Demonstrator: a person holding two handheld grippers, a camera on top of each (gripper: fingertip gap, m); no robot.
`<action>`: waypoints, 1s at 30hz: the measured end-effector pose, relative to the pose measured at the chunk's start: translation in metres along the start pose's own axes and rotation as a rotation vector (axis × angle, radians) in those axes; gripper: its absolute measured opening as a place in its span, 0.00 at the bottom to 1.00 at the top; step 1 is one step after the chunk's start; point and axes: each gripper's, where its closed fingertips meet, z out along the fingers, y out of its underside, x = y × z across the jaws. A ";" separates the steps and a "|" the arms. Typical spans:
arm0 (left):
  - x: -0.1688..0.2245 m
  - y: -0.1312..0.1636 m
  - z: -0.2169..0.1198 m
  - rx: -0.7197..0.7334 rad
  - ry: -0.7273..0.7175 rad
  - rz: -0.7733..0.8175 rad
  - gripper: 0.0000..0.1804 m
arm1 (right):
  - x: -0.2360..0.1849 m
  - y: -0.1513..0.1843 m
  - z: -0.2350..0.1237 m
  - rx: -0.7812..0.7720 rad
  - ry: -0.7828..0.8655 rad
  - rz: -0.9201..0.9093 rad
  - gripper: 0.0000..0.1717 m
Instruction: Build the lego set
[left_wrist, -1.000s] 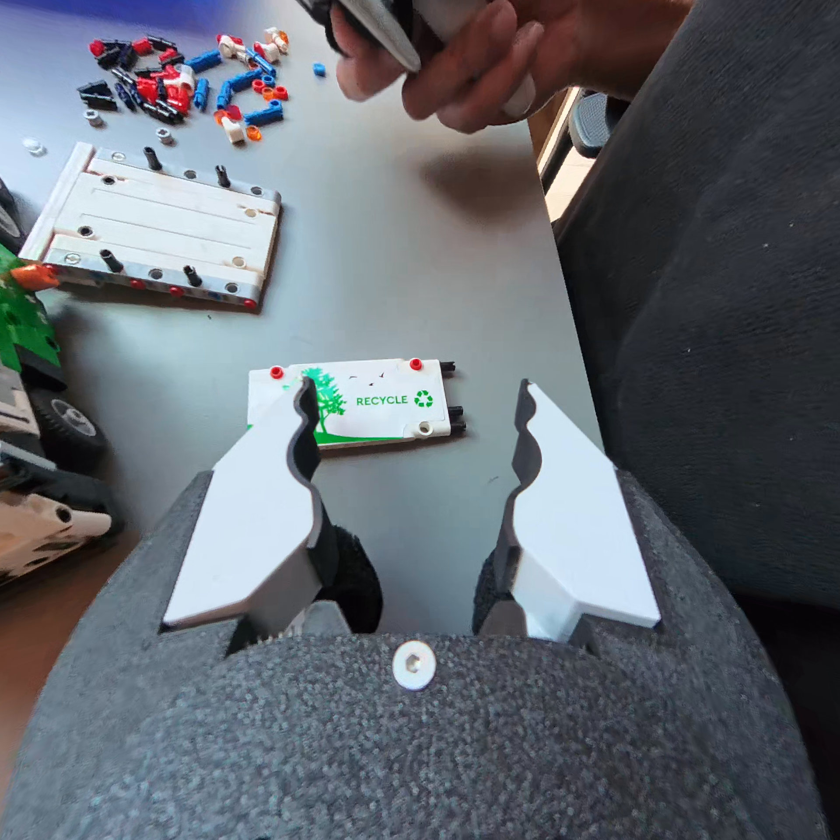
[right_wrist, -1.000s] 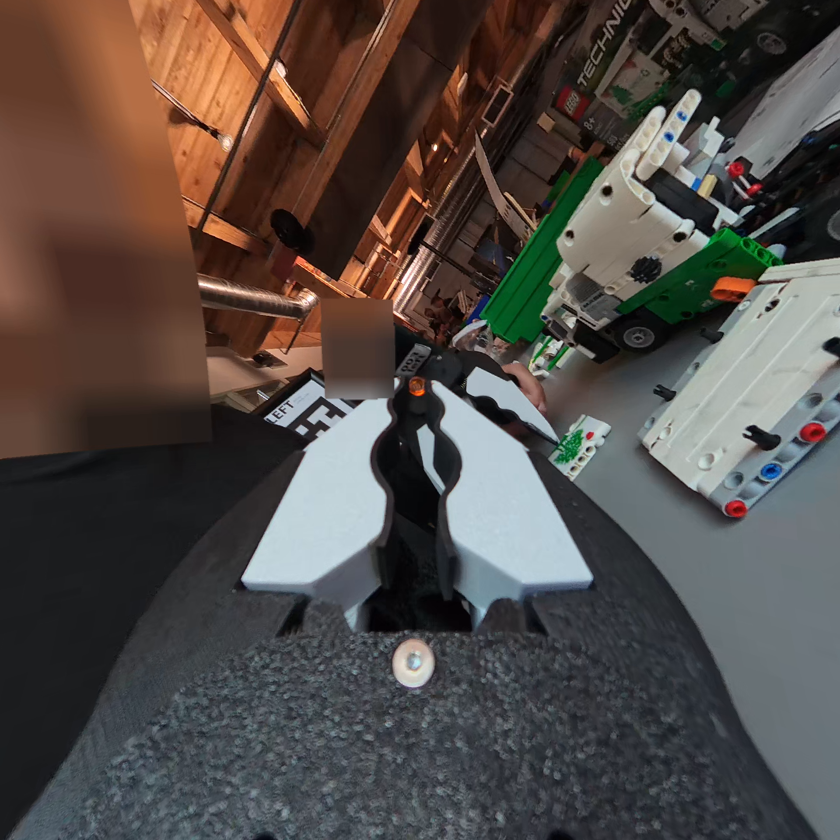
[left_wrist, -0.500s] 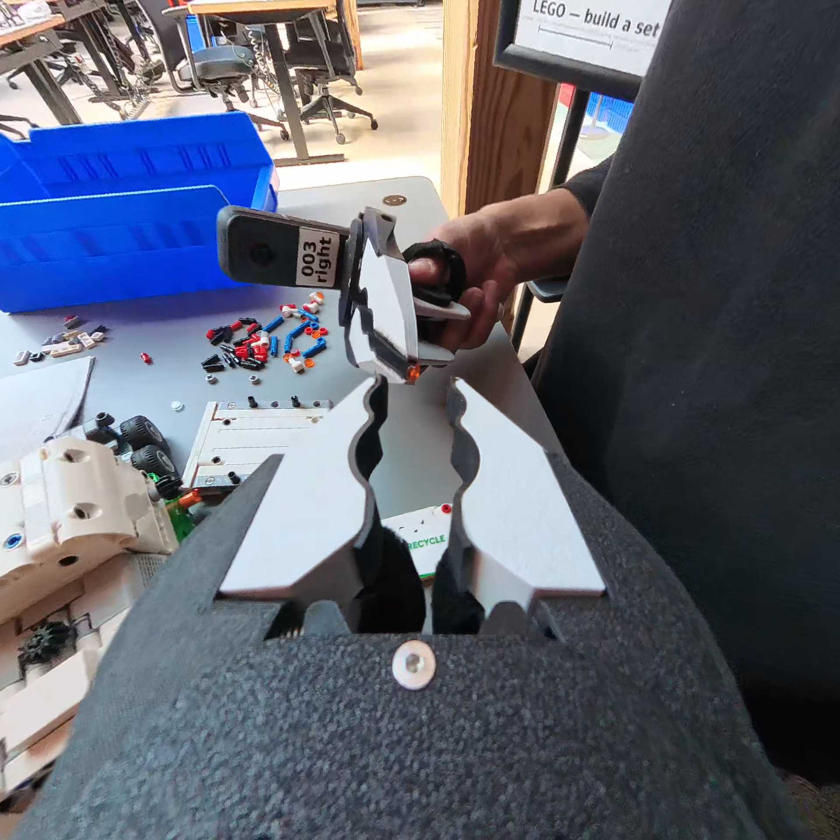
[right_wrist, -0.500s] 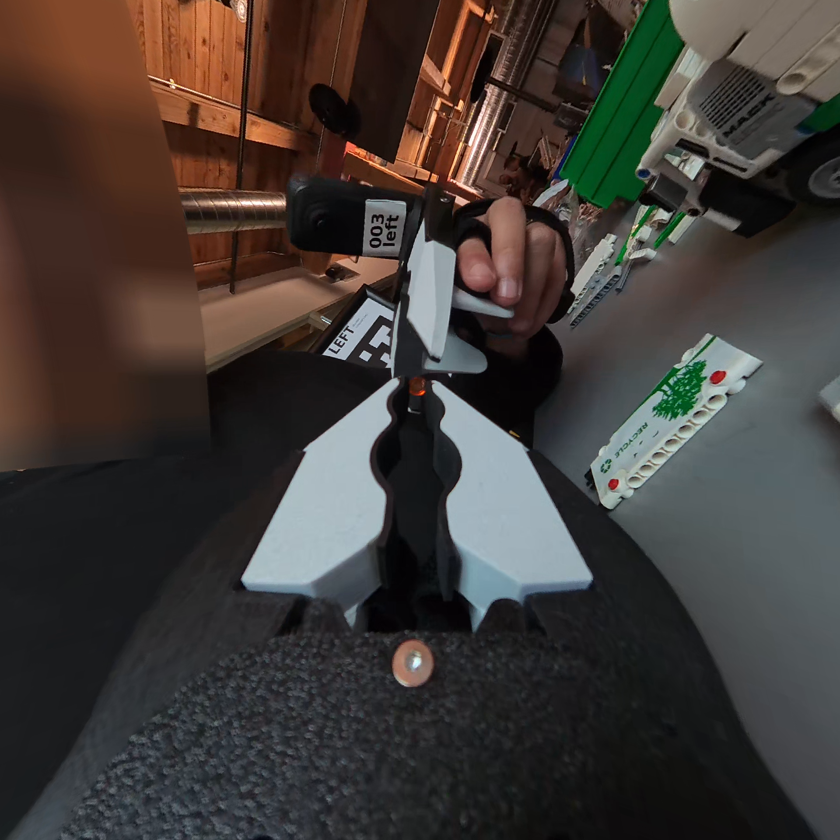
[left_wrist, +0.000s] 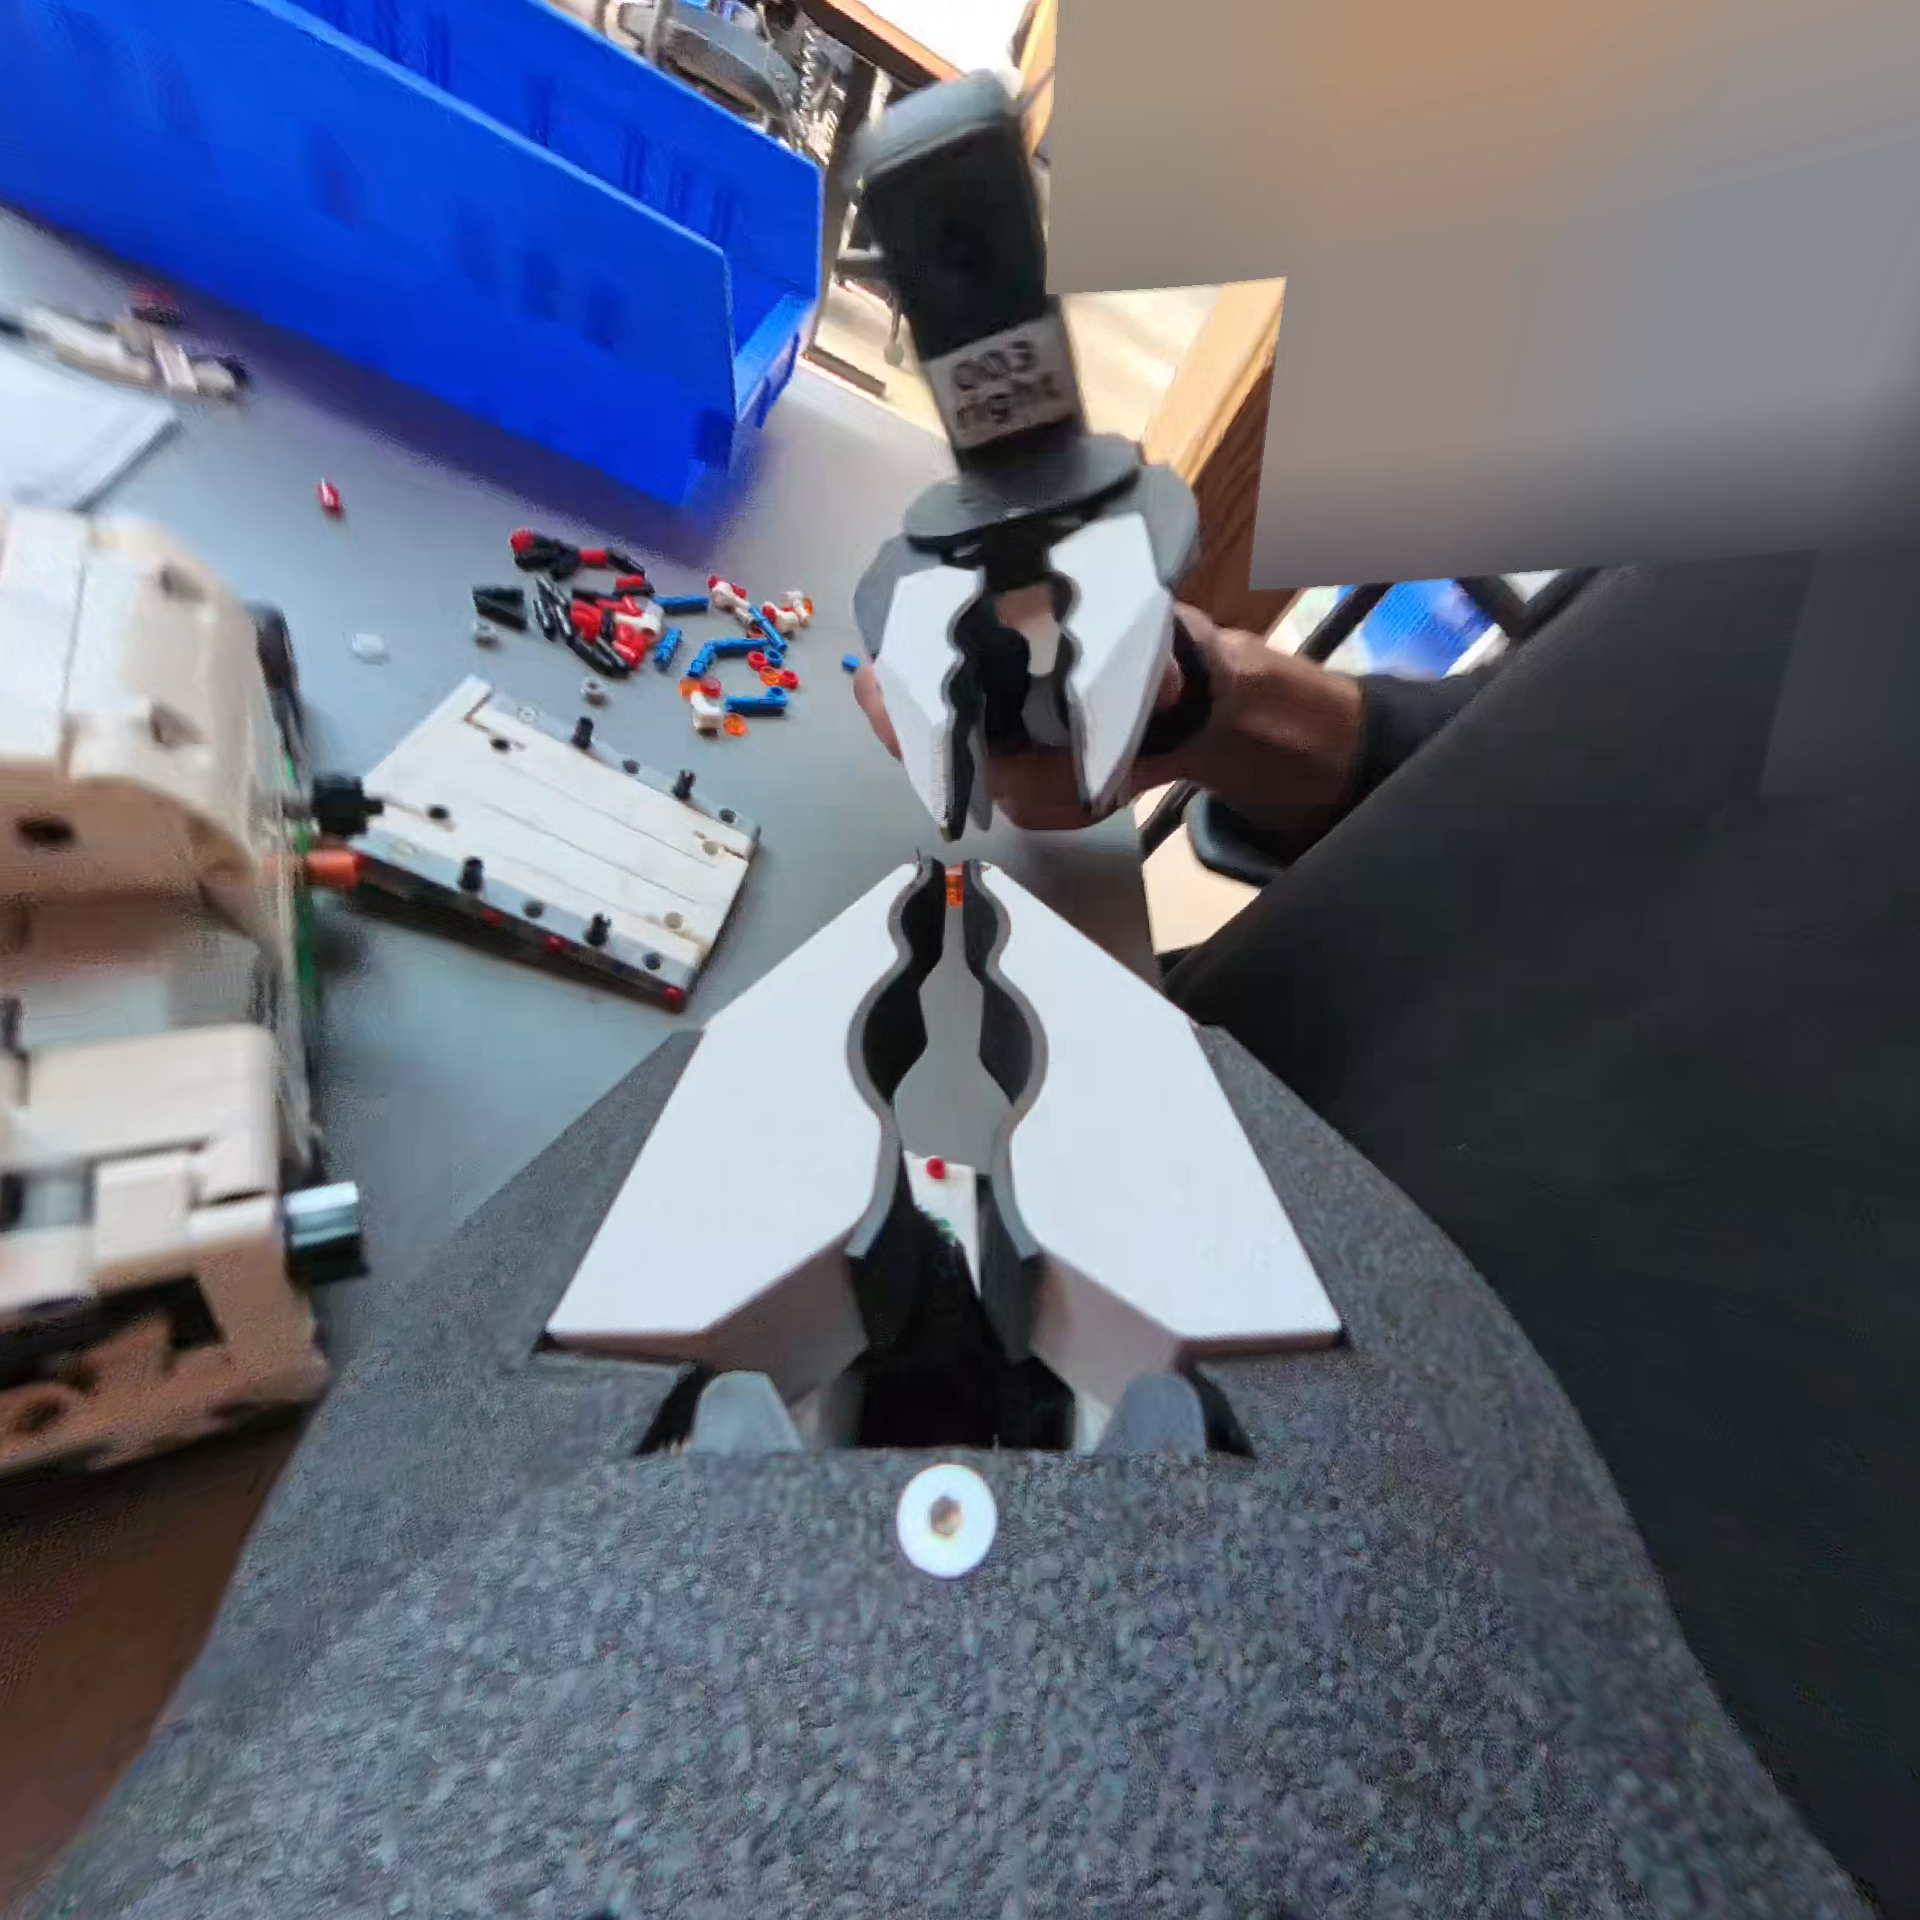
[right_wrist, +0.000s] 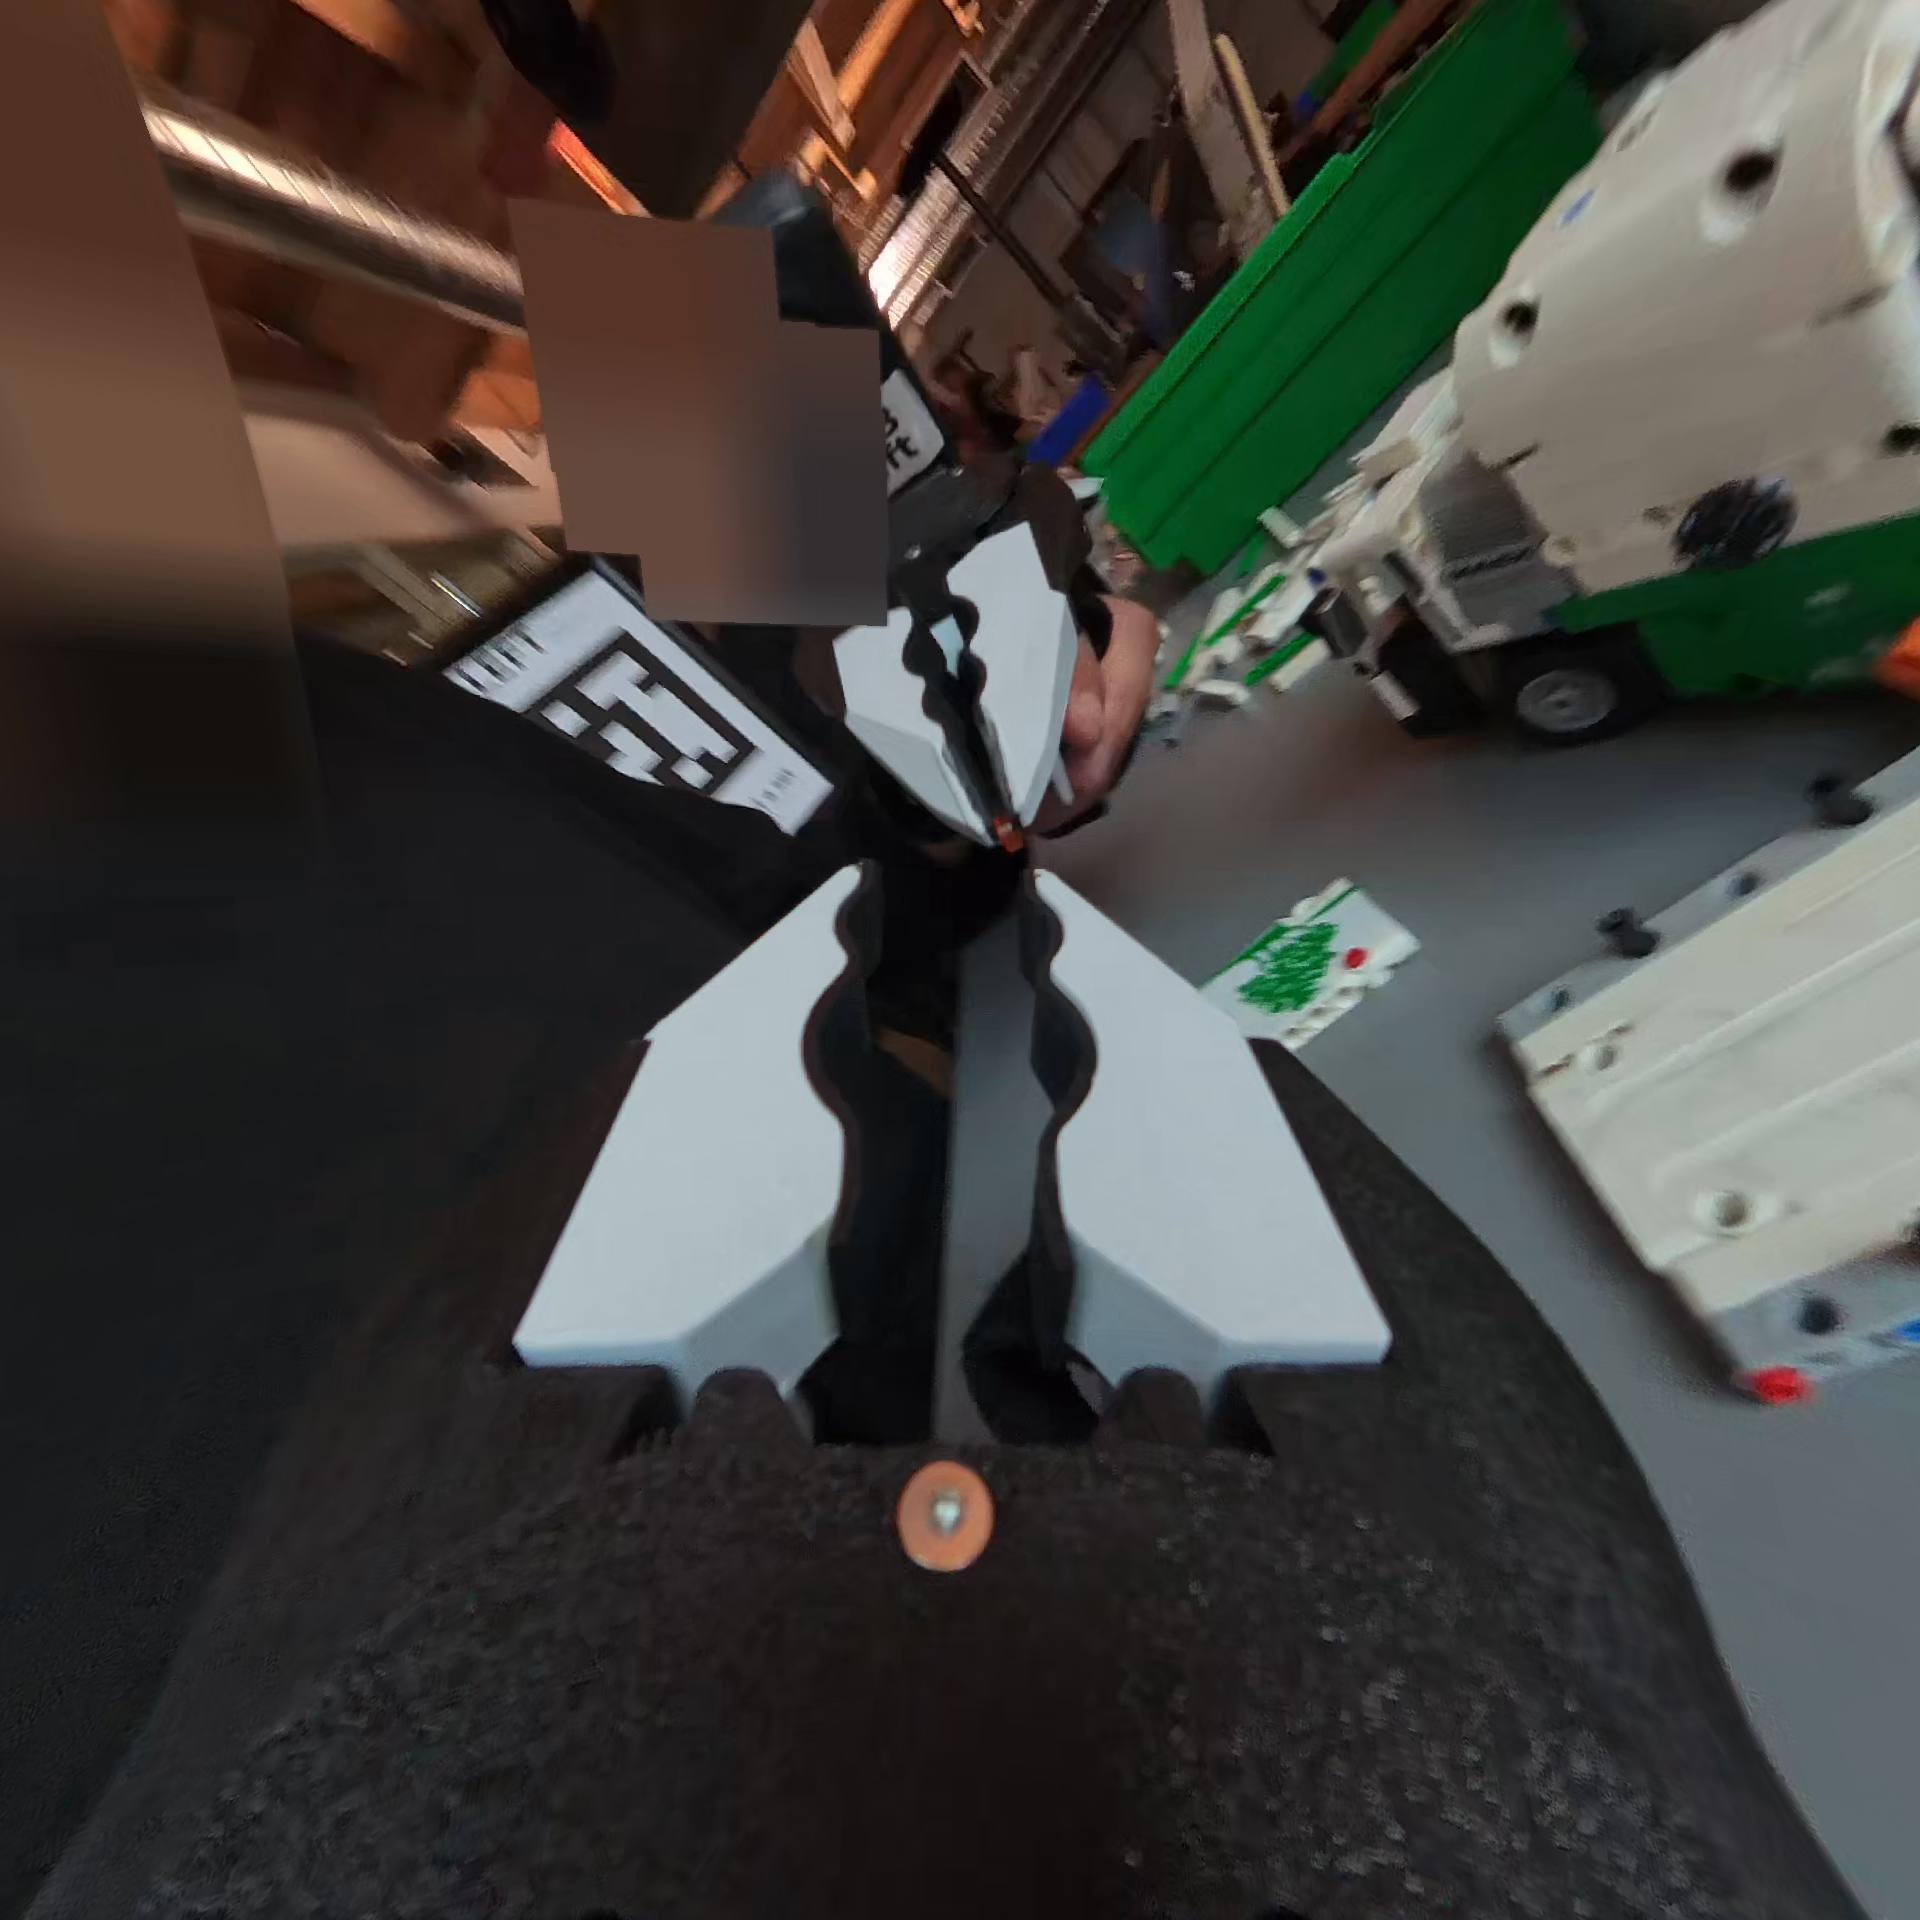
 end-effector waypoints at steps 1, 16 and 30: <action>-0.003 -0.002 -0.001 0.034 0.022 -0.142 0.01 | 0.003 0.001 -0.002 -0.042 0.086 -0.162 0.14; 0.012 -0.013 0.000 0.256 0.270 -0.732 0.00 | -0.002 -0.005 0.014 -0.296 0.495 -1.137 0.06; 0.005 -0.005 0.007 0.241 0.237 -0.794 0.00 | 0.008 -0.001 0.011 -0.317 0.533 -1.147 0.03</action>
